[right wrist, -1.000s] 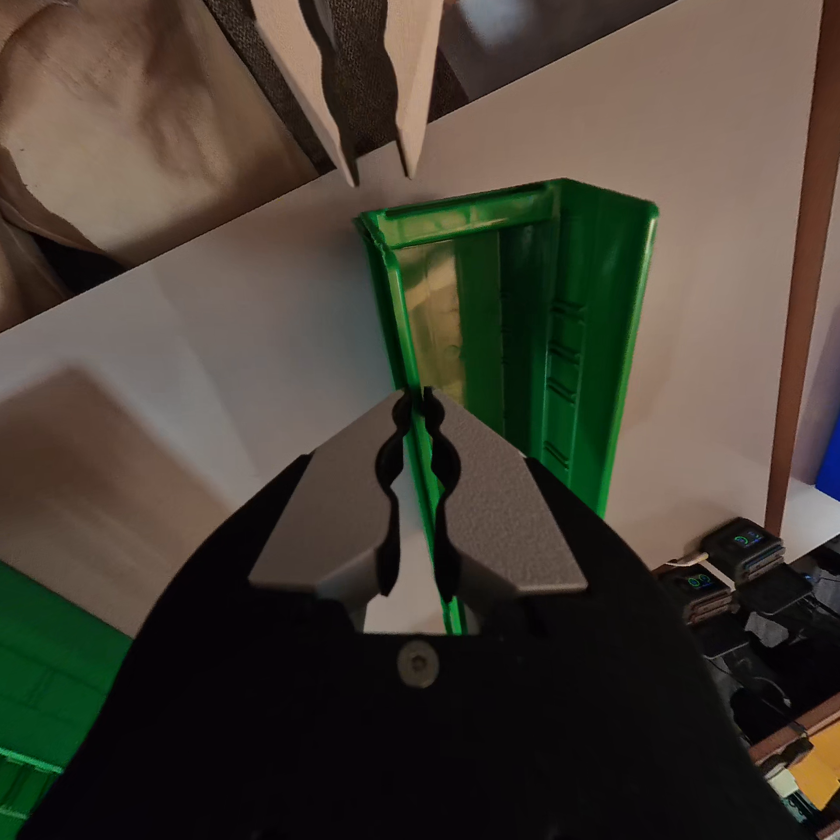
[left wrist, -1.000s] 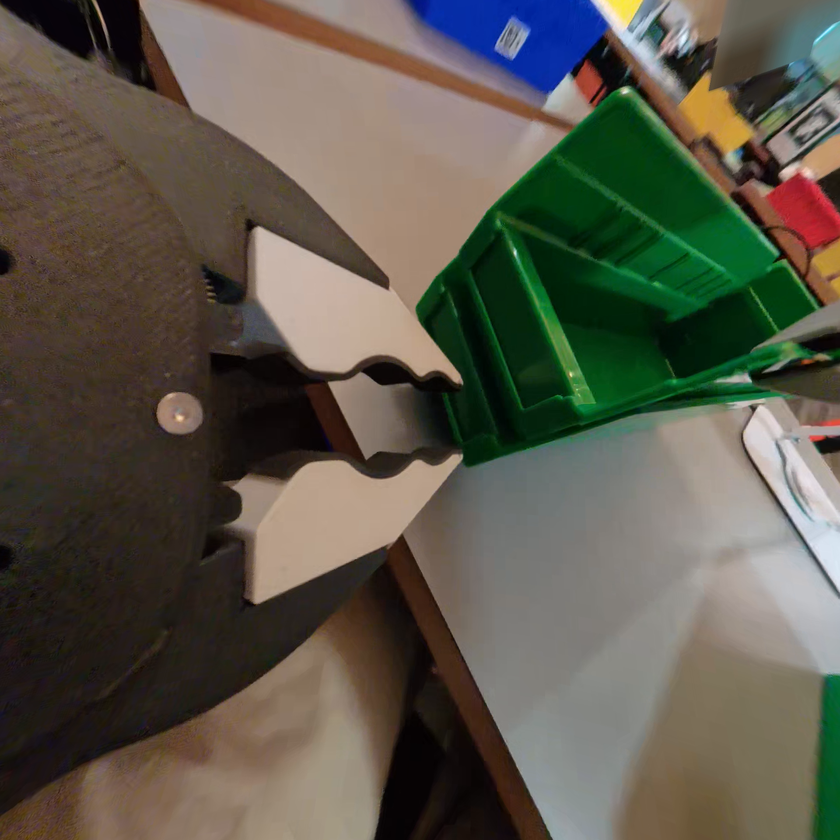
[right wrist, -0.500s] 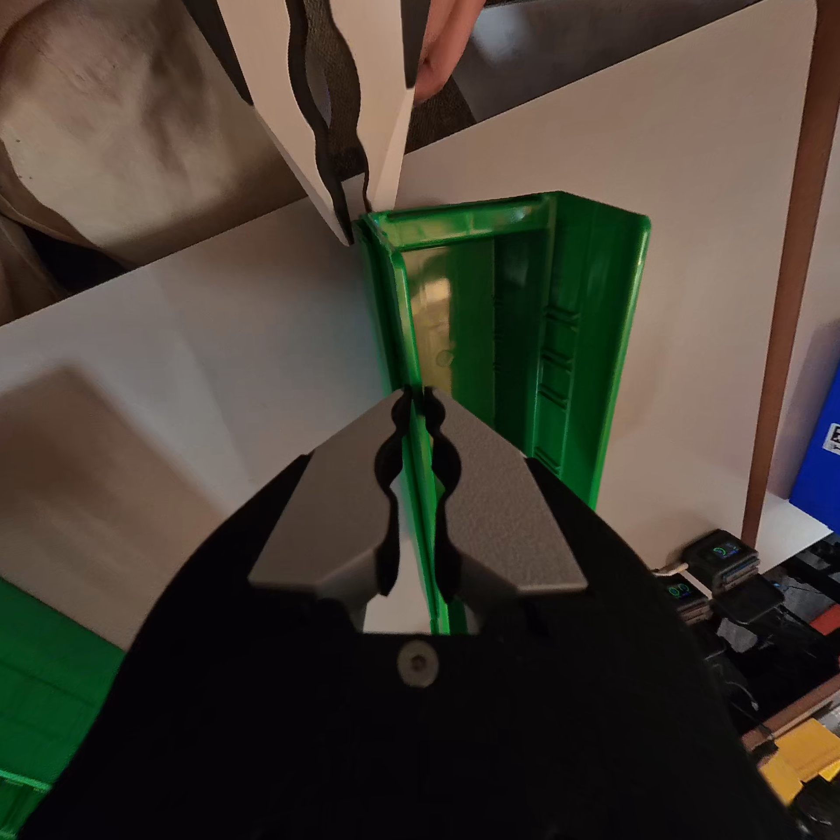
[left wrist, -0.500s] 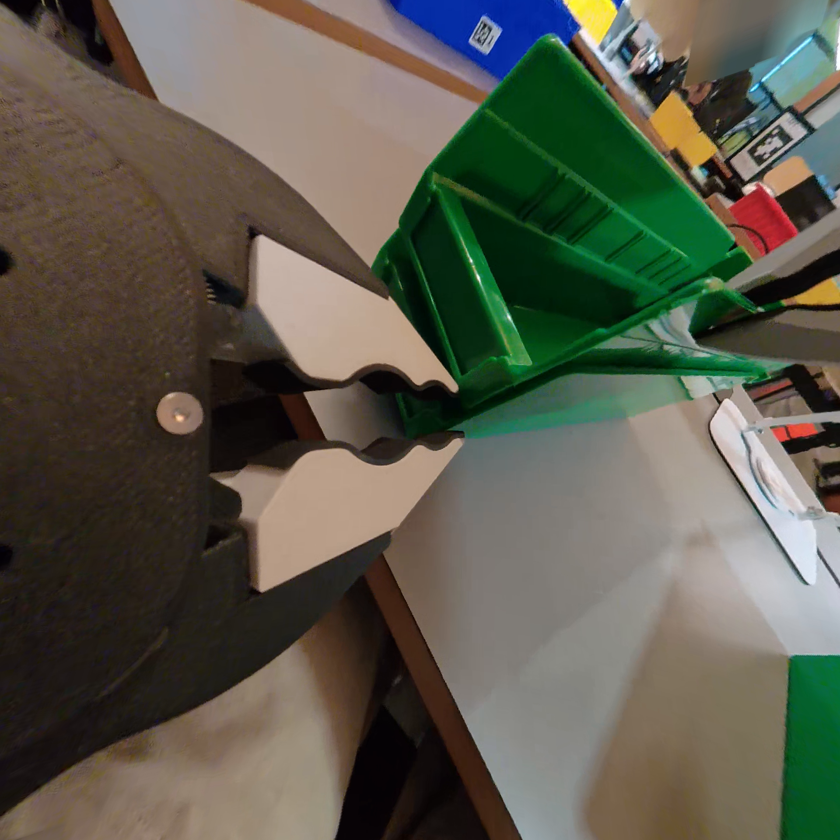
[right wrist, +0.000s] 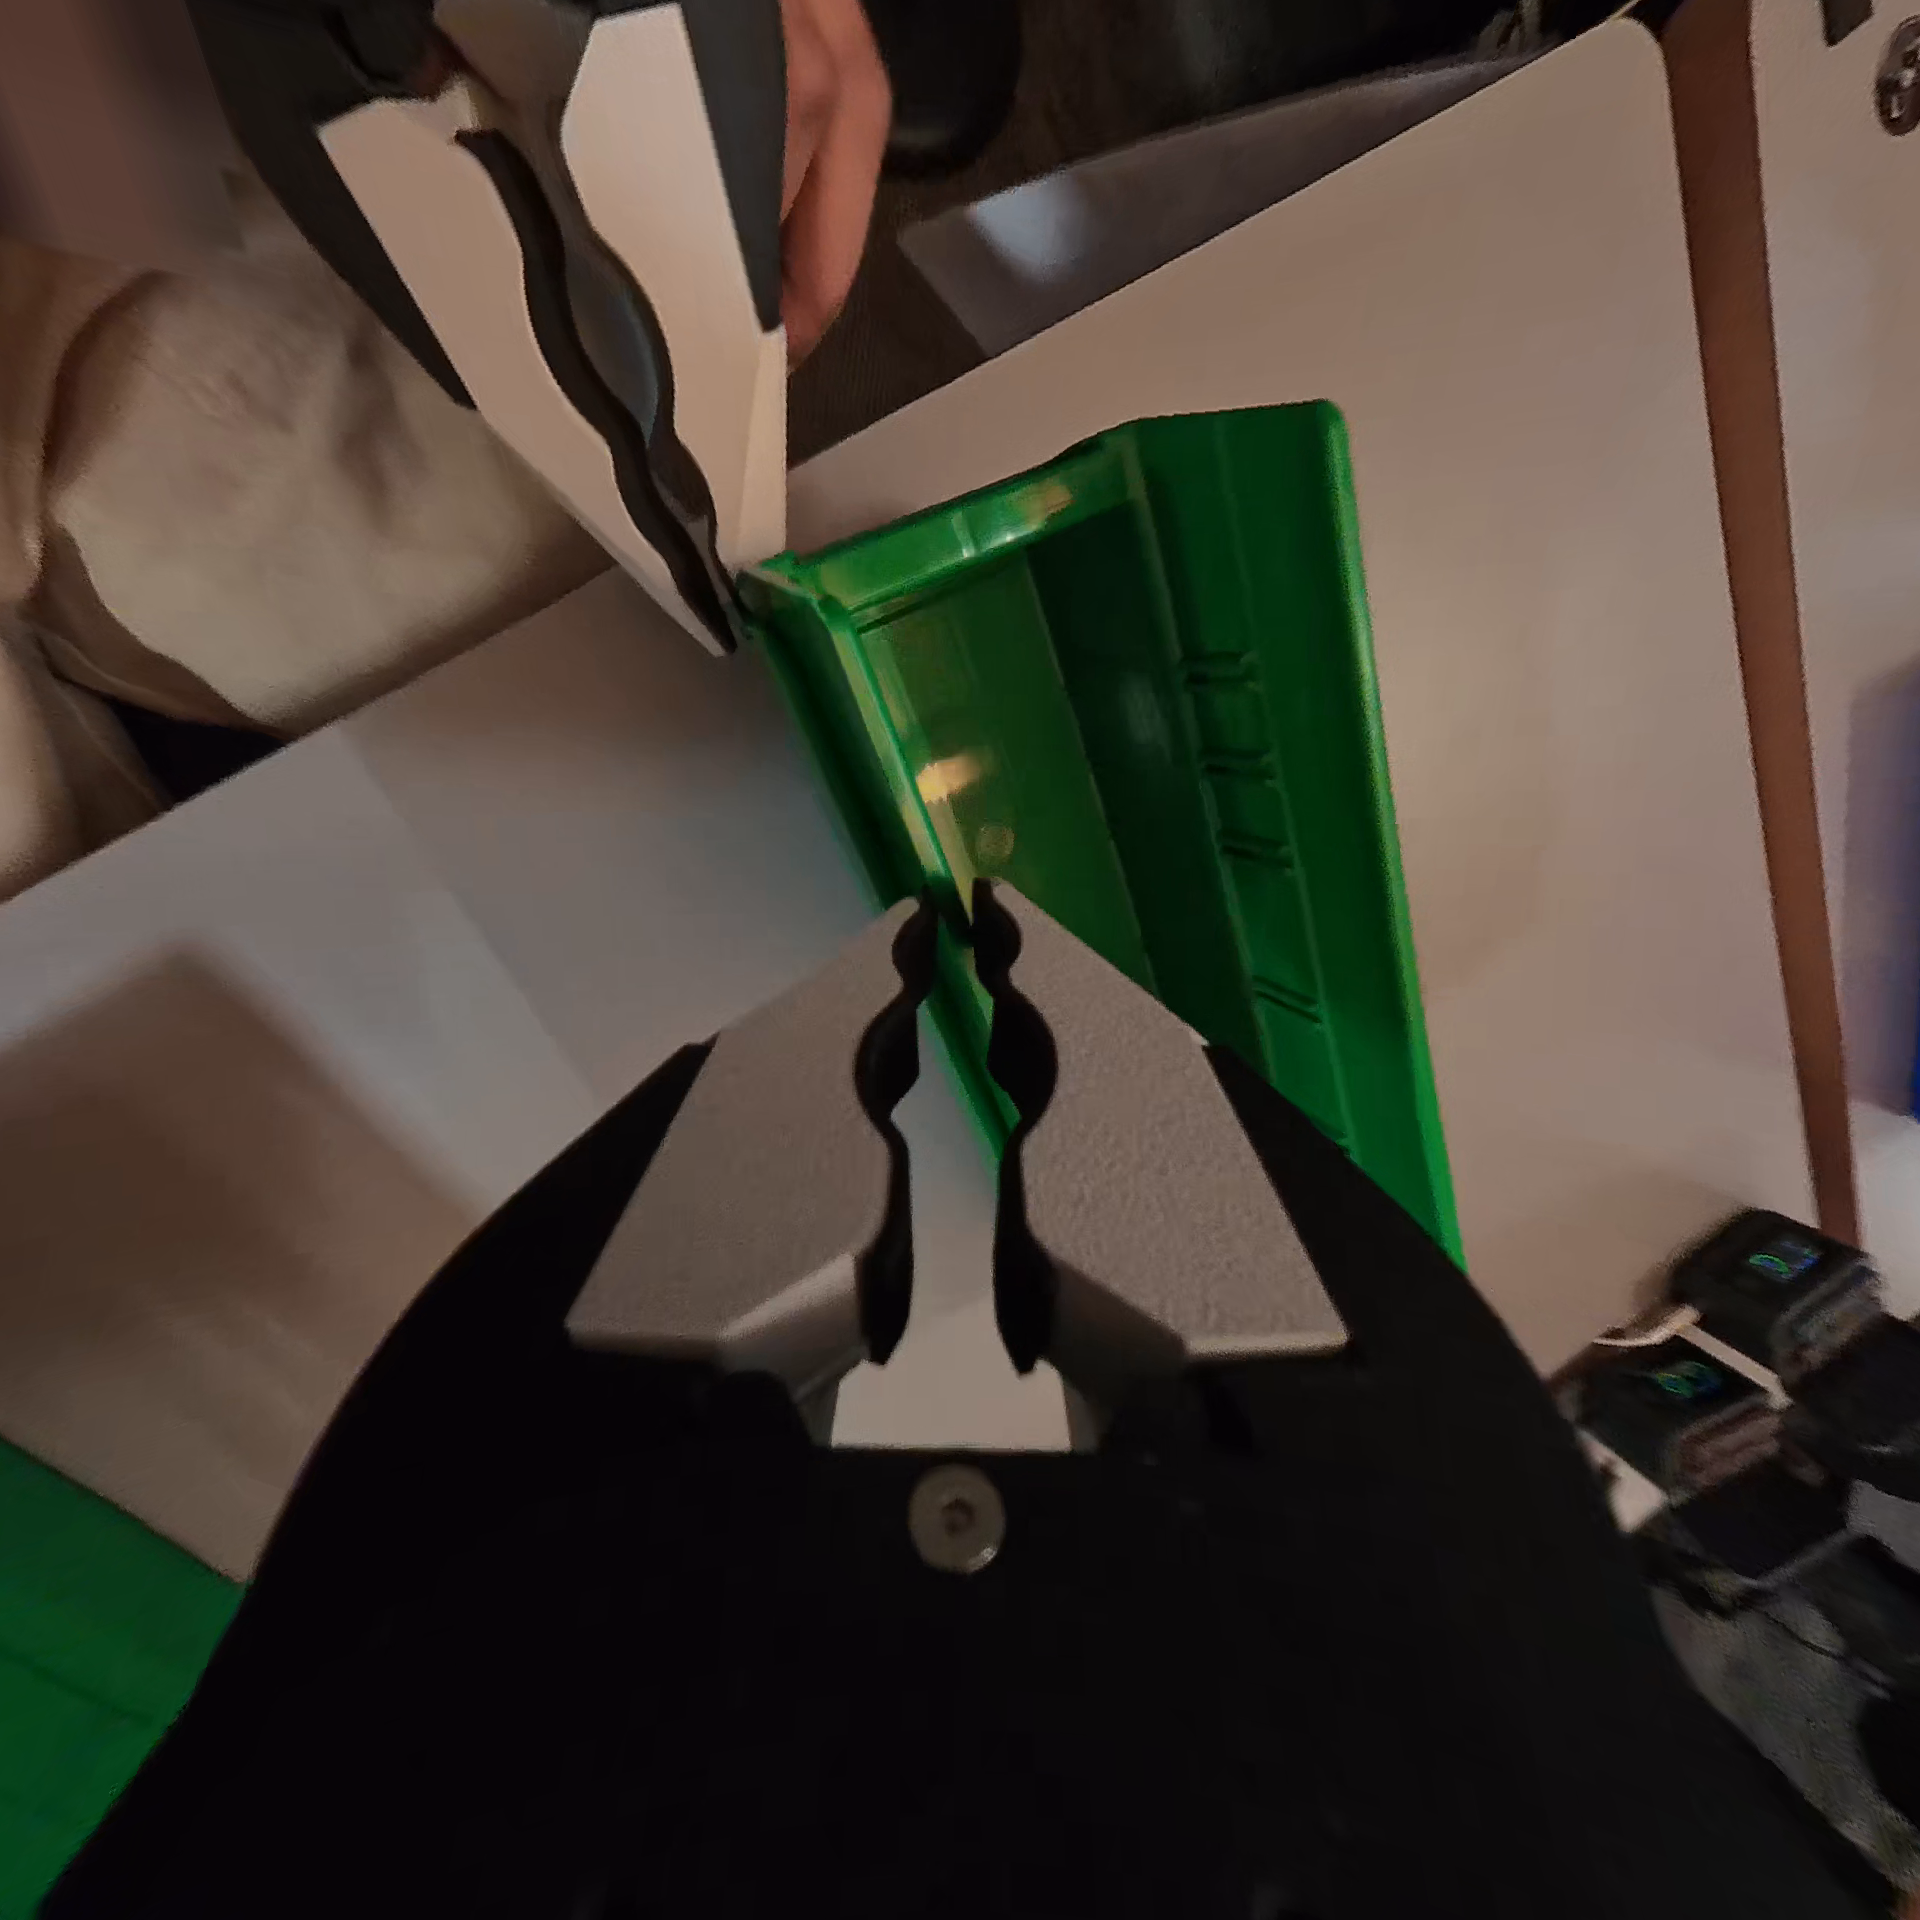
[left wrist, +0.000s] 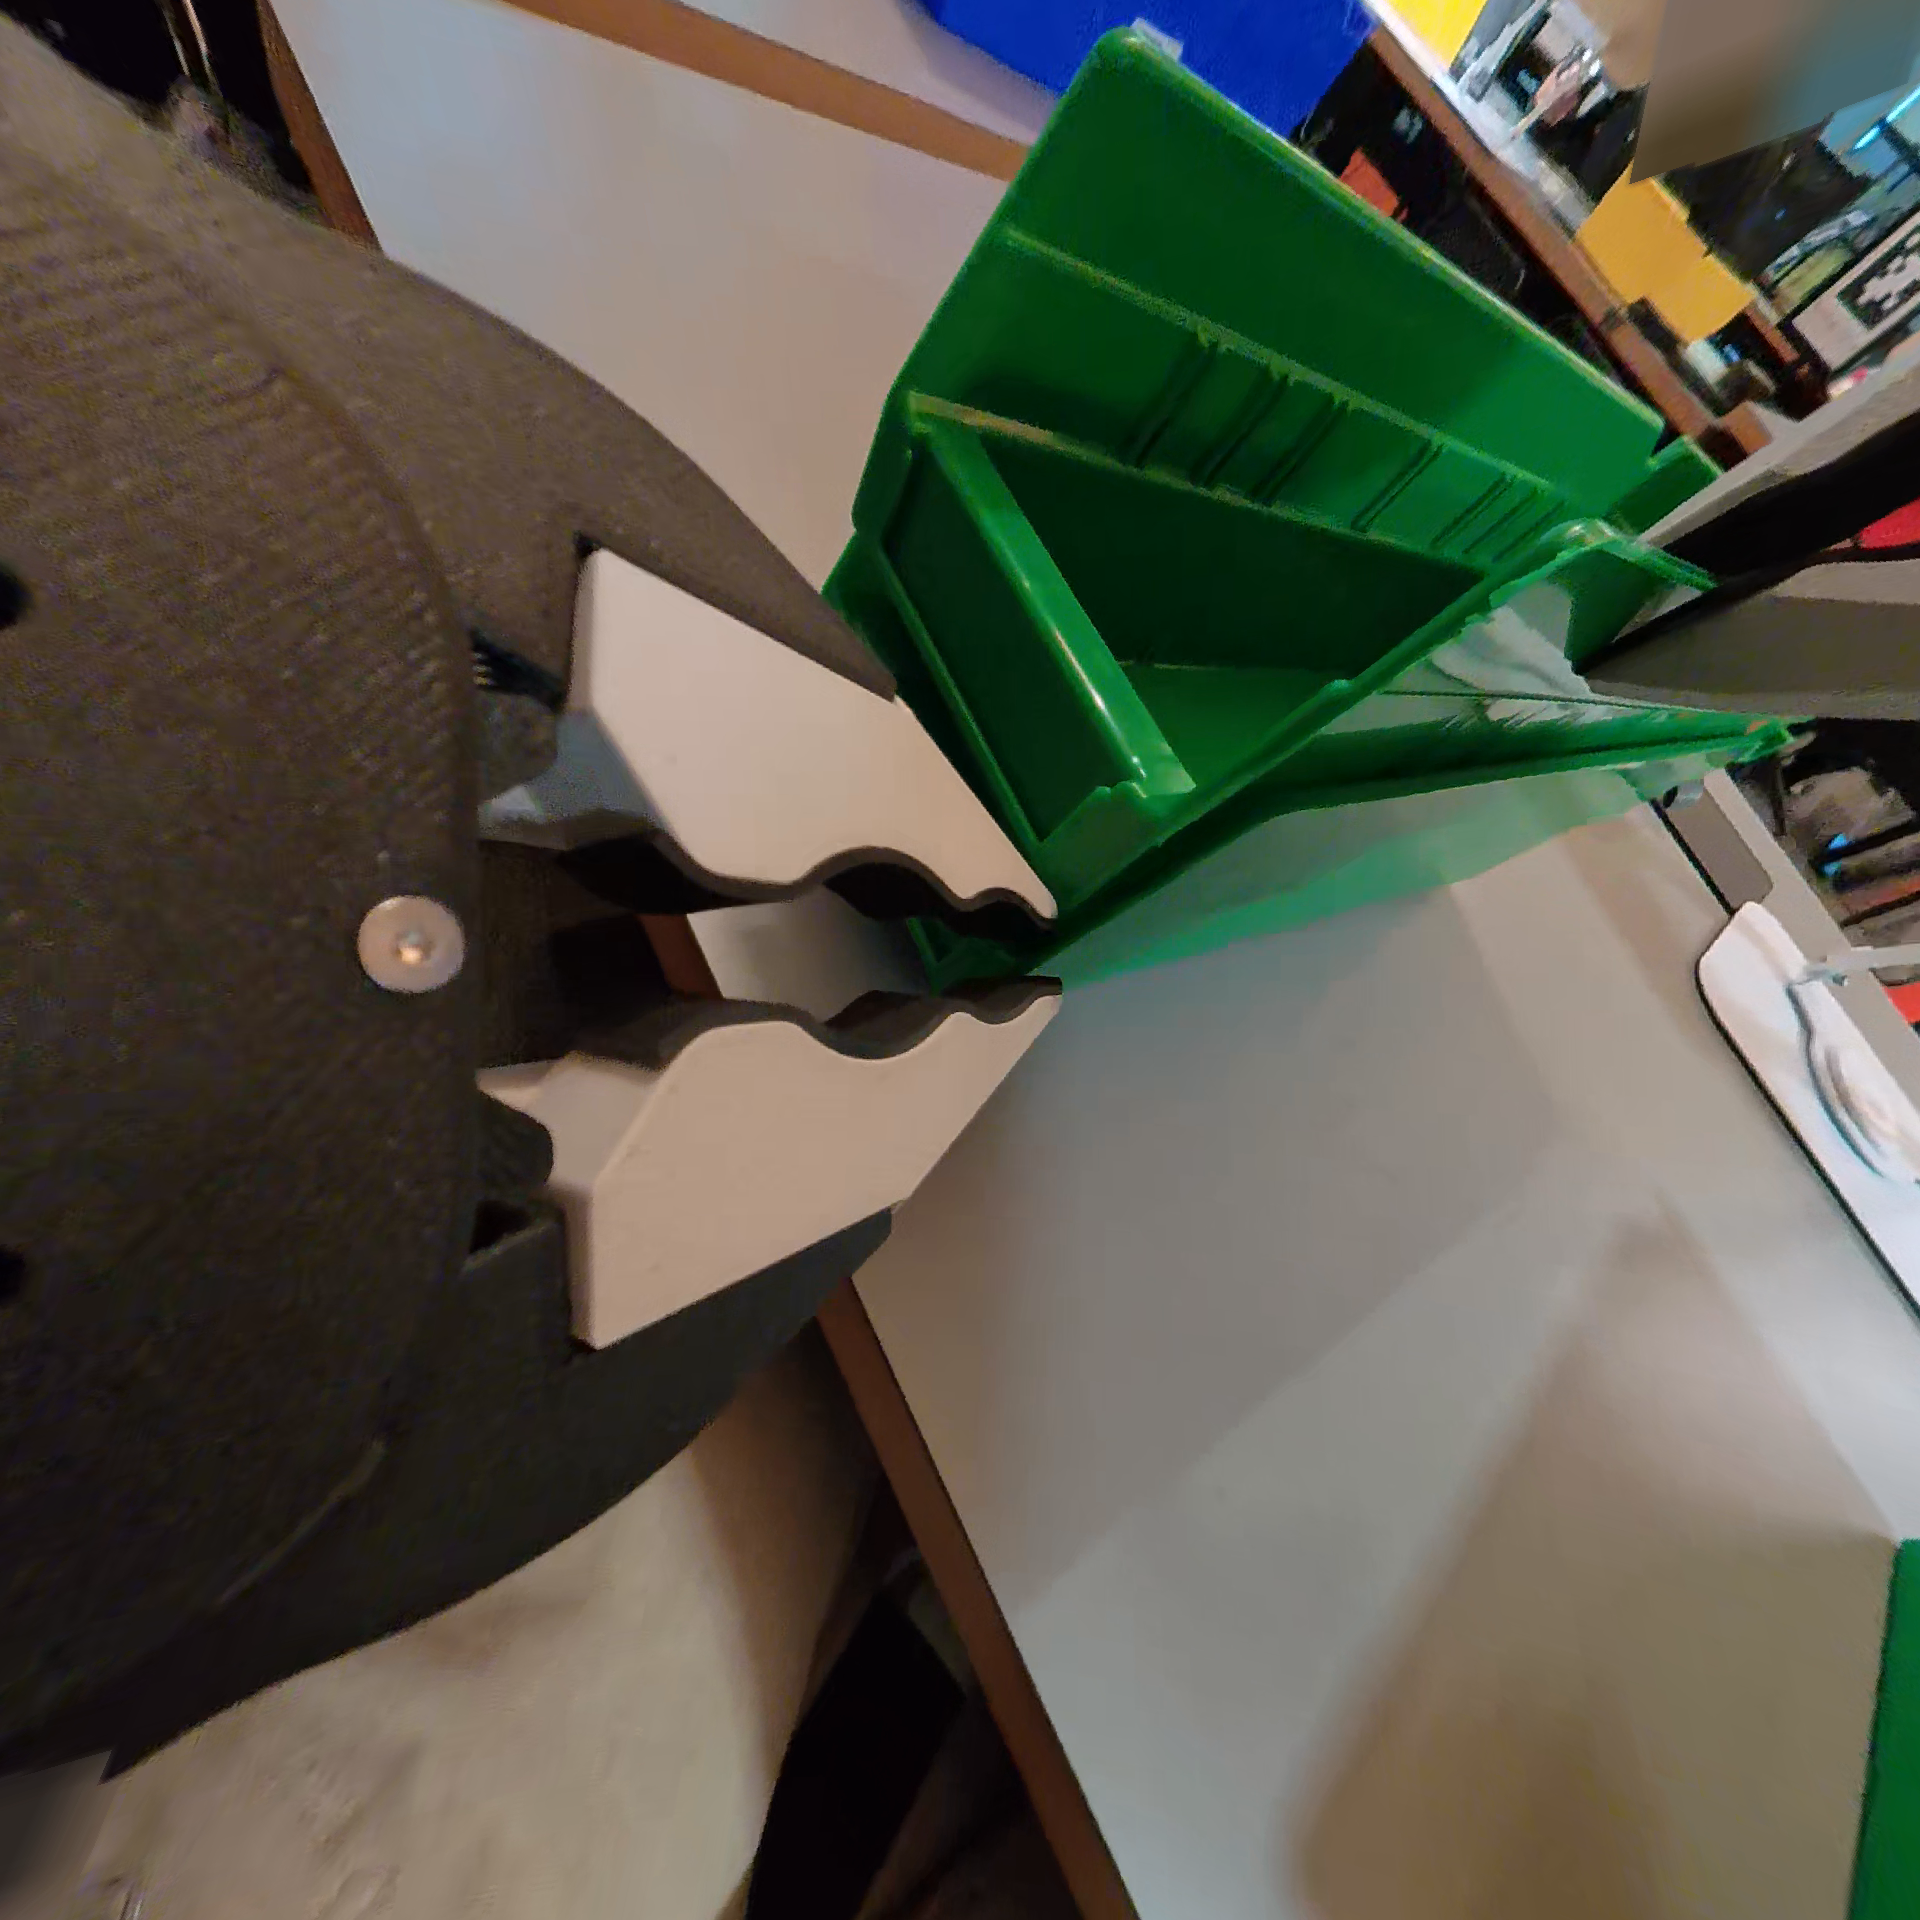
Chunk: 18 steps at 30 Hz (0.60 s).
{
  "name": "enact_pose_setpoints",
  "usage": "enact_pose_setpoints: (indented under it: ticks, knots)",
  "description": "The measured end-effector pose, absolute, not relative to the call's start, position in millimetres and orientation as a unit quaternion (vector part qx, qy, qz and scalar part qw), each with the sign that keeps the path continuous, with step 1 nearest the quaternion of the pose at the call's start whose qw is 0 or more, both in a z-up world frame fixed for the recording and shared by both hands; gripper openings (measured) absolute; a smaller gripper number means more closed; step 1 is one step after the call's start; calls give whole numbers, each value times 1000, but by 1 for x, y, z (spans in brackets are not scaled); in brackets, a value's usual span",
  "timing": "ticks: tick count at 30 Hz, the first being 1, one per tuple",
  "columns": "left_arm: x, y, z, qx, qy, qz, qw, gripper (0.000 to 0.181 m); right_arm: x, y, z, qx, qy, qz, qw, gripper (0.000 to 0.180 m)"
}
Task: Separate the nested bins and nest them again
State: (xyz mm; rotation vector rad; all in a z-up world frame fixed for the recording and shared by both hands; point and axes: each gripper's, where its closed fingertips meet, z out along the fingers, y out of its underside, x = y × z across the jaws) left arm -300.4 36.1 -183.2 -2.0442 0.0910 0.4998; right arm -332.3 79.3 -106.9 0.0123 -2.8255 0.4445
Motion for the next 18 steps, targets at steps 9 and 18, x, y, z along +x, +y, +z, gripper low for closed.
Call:
enact_pose_setpoints:
  ticks: [9,18]
  knots:
    - [-304,35,-188,-847,35,216,484,7,-350,97,-92,-77,-961,221,147,52]
    - [-300,37,-189,-845,43,215,487,6,-438,281,-86,-512,-812,172,221,42]
